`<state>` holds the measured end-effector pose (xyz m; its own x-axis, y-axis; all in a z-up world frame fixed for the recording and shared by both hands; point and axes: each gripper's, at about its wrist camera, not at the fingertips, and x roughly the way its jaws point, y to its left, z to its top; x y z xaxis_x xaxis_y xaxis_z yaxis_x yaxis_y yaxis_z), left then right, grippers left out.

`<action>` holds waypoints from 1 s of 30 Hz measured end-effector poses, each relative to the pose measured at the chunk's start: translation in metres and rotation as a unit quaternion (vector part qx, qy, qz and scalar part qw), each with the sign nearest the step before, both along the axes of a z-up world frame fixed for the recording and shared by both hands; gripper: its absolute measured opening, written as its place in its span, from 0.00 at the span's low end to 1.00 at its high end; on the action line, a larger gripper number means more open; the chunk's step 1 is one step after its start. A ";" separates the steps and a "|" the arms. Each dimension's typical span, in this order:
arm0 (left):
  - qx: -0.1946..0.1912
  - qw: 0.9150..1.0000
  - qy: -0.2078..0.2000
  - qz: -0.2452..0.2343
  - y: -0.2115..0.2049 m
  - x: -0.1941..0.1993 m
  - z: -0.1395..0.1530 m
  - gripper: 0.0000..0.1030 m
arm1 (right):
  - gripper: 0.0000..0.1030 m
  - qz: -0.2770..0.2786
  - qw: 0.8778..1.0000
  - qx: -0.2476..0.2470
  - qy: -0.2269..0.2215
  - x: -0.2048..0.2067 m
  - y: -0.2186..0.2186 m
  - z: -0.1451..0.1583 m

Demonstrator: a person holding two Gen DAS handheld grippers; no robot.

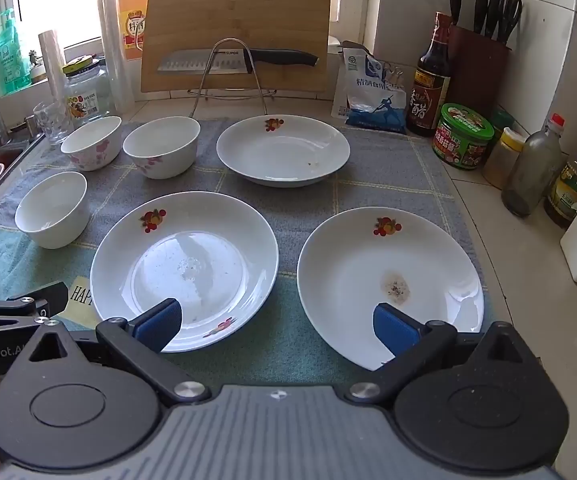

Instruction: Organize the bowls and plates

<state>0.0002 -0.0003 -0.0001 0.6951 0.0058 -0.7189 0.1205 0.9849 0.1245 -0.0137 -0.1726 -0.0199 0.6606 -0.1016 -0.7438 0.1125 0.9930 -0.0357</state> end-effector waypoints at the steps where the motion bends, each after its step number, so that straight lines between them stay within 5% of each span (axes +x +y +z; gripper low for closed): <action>1: 0.001 1.000 -0.001 0.000 0.000 0.000 0.000 0.99 | 1.00 0.000 1.000 0.000 0.000 0.000 0.000 0.000; 30: -0.005 1.000 -0.005 0.005 0.000 -0.005 0.007 0.99 | 1.00 0.002 1.000 -0.008 -0.010 -0.004 -0.001 0.006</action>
<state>-0.0045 -0.0004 0.0069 0.7027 0.0057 -0.7115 0.1103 0.9870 0.1168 -0.0172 -0.1732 -0.0136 0.6751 -0.1114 -0.7293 0.1098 0.9927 -0.0500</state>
